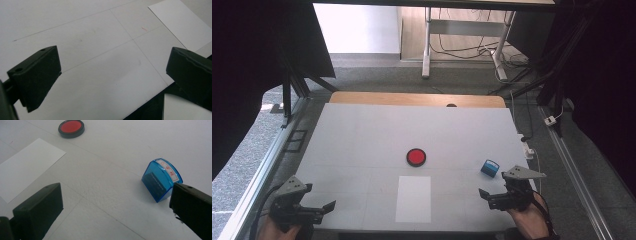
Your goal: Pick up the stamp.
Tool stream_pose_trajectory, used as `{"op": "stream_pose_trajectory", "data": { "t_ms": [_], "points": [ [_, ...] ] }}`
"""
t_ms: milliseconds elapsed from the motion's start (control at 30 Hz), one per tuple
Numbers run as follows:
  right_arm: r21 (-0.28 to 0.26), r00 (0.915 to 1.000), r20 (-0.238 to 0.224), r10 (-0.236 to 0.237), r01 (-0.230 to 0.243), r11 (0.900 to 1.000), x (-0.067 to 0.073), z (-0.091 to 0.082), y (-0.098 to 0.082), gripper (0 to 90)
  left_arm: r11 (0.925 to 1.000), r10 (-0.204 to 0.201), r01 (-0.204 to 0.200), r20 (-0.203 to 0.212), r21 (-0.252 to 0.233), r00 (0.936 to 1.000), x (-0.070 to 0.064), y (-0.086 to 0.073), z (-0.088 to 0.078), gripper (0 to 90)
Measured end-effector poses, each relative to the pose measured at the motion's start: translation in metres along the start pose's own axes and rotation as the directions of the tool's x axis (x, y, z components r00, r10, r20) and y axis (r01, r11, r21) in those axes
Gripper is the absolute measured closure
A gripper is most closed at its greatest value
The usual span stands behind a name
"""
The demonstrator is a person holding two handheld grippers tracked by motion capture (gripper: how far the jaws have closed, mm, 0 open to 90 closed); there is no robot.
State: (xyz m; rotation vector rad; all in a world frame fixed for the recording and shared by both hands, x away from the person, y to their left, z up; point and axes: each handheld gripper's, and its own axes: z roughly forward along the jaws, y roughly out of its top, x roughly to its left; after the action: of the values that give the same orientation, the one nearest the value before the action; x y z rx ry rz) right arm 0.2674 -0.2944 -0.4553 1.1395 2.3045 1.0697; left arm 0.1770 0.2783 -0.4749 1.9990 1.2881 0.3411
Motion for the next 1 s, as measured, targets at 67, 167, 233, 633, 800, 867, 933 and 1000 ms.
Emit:
{"op": "stream_pose_trajectory", "data": {
  "t_ms": [67, 167, 233, 633, 800, 867, 933, 1000],
  "points": [
    [0.004, 1.0, 0.0, -0.002, 0.002, 1.0, -0.002, 0.002, 0.002, 0.0, 1.0, -0.001, 0.001, 0.002, -0.001, 1.0, 0.0, 0.0, 0.0, 0.0],
    [0.007, 1.0, 0.006, 0.0, 0.0, 1.0, -0.006, 0.005, 0.005, 0.0, 1.0, -0.004, 0.004, 0.005, -0.003, 1.0, 0.0, 0.0, 0.0, 0.0],
    [0.019, 0.9999, 0.011, 0.001, -0.001, 1.0, -0.008, 0.006, 0.006, 0.0, 1.0, -0.005, 0.005, 0.006, -0.002, 1.0, 0.001, 0.0, 0.0, 0.1],
    [0.058, 0.9997, 0.023, 0.002, -0.003, 0.998, -0.02, 0.021, 0.019, 0.0, 1.0, -0.001, 0.001, 0.016, 0.001, 0.9999, 0.001, 0.0, 0.0, 0.3],
    [0.071, 0.9998, 0.018, 0.008, -0.009, 0.997, -0.027, 0.024, 0.021, 0.0, 1.0, -0.006, 0.006, 0.022, 0.0, 0.9997, 0.002, 0.0, 0.0, 0.3],
    [0.068, 0.9996, 0.017, 0.021, -0.022, 0.997, -0.03, 0.025, 0.023, 0.0, 1.0, -0.007, 0.007, 0.022, 0.001, 0.9997, 0.002, 0.0, 0.0, 0.3],
    [0.062, 0.9995, 0.008, 0.031, -0.031, 0.998, -0.03, 0.027, 0.024, 0.0, 0.9999, -0.013, 0.013, 0.025, -0.002, 0.9996, 0.002, 0.0, 0.0, 0.0],
    [0.068, 0.9999, 0.009, 0.011, -0.012, 0.998, -0.028, 0.029, 0.027, 0.0, 0.9998, -0.017, 0.018, 0.03, -0.005, 0.9994, 0.003, 0.0, 0.0, 0.0]
  ]
}}
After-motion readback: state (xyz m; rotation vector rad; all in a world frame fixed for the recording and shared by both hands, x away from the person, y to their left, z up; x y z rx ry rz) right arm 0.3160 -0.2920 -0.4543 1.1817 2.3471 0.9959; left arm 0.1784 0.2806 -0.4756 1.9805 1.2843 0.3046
